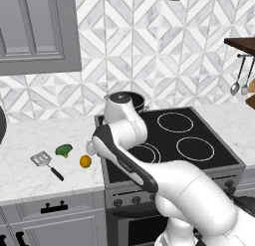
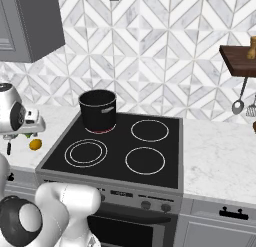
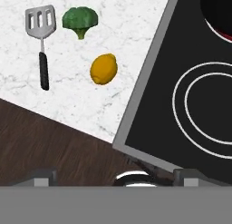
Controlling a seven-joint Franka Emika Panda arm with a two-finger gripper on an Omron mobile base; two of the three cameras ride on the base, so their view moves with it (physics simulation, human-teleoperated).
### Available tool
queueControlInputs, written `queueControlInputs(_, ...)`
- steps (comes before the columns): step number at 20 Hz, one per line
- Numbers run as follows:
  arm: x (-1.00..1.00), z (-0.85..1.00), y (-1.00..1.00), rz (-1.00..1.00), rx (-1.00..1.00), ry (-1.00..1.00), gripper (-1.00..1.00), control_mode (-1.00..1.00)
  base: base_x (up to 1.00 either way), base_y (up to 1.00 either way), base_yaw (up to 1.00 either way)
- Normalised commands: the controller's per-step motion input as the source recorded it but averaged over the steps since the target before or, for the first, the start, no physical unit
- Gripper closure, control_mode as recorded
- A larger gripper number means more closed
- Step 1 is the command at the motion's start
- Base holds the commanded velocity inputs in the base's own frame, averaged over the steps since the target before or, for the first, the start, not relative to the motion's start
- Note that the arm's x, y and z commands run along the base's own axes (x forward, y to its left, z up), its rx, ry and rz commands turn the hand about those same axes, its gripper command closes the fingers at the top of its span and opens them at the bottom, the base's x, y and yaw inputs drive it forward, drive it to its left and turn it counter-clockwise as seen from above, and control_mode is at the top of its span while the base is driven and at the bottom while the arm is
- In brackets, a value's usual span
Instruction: Put the lemon and broccoli in the pot. Retrieve the spatula and lightly stir the vegetables in the pot.
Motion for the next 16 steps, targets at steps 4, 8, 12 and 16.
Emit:
queueControlInputs(4,0.29,-0.21,0.29,-0.01,-0.01,0.0,-1.0,-1.0,0.0,0.0,0.0)
queueControlInputs(8,0.34,-0.27,0.14,-0.02,0.0,0.0,-1.0,-1.0,0.0,0.0,0.0)
queueControlInputs(12,0.35,-0.33,0.19,-0.05,0.0,0.0,-1.0,-1.0,0.0,0.0,0.0)
queueControlInputs(16,0.19,-0.17,0.18,-0.08,0.0,0.0,-1.0,-1.0,0.0,0.0,0.0)
